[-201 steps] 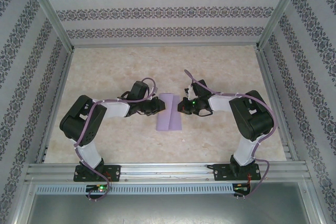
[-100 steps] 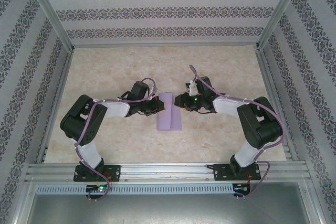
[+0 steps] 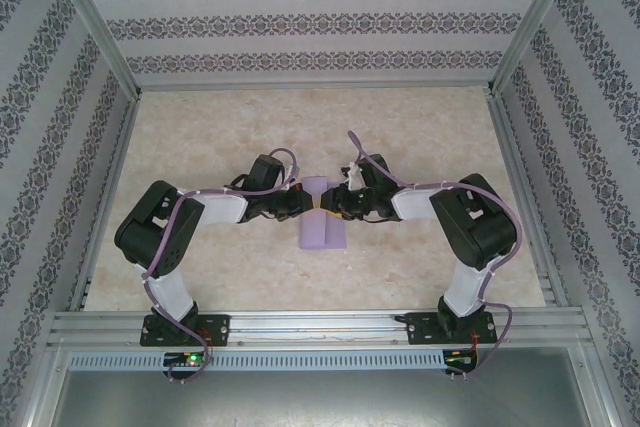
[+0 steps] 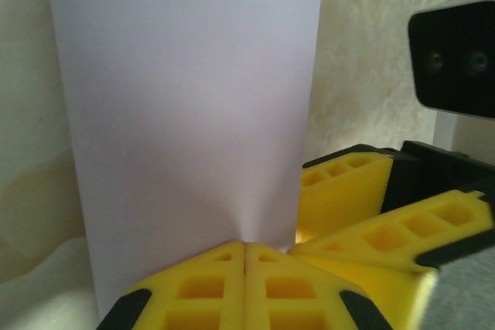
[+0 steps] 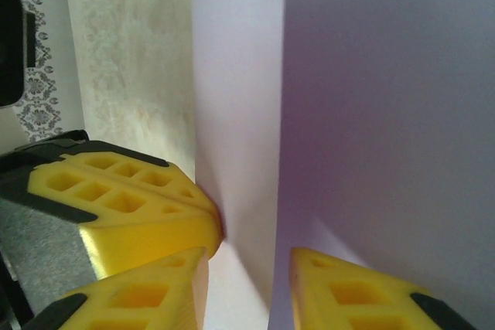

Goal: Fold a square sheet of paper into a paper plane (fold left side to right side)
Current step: First fold in half a square sheet of paper at the center of the table.

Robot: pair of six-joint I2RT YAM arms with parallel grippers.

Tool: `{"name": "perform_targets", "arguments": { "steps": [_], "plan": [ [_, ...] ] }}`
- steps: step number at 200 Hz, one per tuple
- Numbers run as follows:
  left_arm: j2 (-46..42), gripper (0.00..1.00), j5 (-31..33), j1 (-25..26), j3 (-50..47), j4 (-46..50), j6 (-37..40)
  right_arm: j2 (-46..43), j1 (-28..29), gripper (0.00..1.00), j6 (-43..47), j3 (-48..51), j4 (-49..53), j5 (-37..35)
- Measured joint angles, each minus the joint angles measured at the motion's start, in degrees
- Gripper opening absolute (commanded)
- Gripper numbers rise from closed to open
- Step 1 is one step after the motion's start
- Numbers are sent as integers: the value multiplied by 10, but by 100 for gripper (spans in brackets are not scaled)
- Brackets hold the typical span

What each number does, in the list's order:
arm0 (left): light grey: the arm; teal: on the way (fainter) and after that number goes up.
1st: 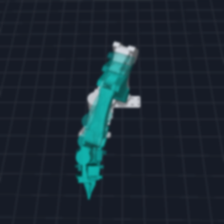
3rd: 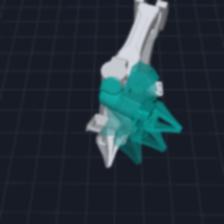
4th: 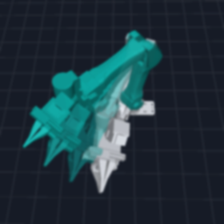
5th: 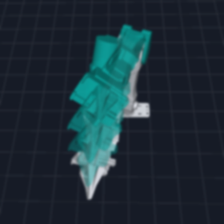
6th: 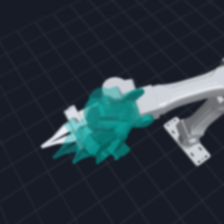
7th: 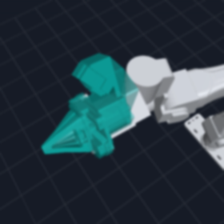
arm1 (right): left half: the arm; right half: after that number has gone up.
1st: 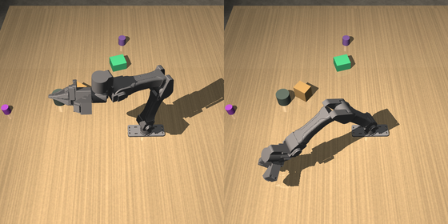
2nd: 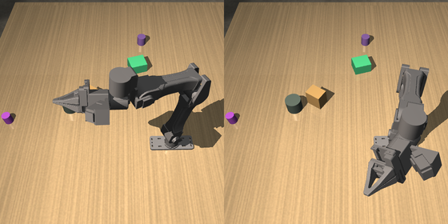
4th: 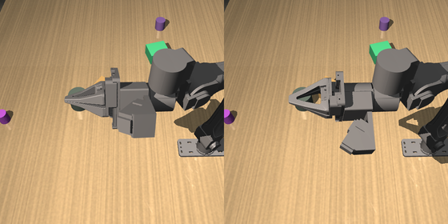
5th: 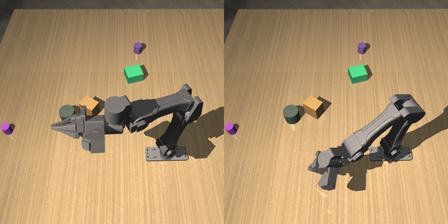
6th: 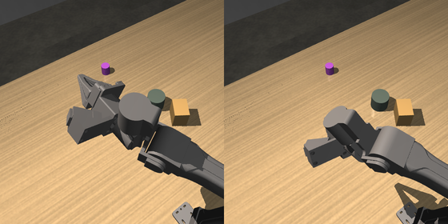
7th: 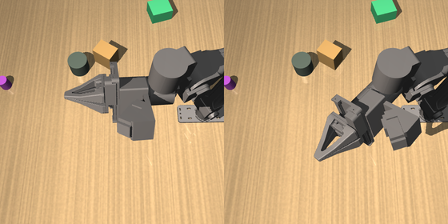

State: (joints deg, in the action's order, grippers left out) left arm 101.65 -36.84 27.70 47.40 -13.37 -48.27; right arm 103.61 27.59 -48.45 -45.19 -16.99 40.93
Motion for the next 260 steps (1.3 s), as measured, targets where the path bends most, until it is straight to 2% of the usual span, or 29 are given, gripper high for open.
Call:
{"name": "perform_targets", "arguments": {
  "steps": [33,49,65,94,142,193,230,260],
  "plan": [
    [0,8,0,0,3,0,0,1,0,5,-8,0,-9,1],
    [-5,14,3,0,3,3,3,1,0,3,-9,0,-8,-1],
    [-23,28,15,0,3,16,16,1,0,2,-6,0,-5,-8],
    [-76,45,45,0,5,55,39,-3,0,2,10,-1,25,-32],
    [-93,52,85,0,17,118,77,-23,0,3,44,-6,87,-76],
    [-33,55,82,3,47,139,85,-29,0,3,71,-19,131,-107],
    [2,55,75,18,76,143,88,-29,0,4,82,-21,149,-117],
    [19,49,74,23,85,146,89,-29,0,5,84,-21,156,-121]
  ]
}}
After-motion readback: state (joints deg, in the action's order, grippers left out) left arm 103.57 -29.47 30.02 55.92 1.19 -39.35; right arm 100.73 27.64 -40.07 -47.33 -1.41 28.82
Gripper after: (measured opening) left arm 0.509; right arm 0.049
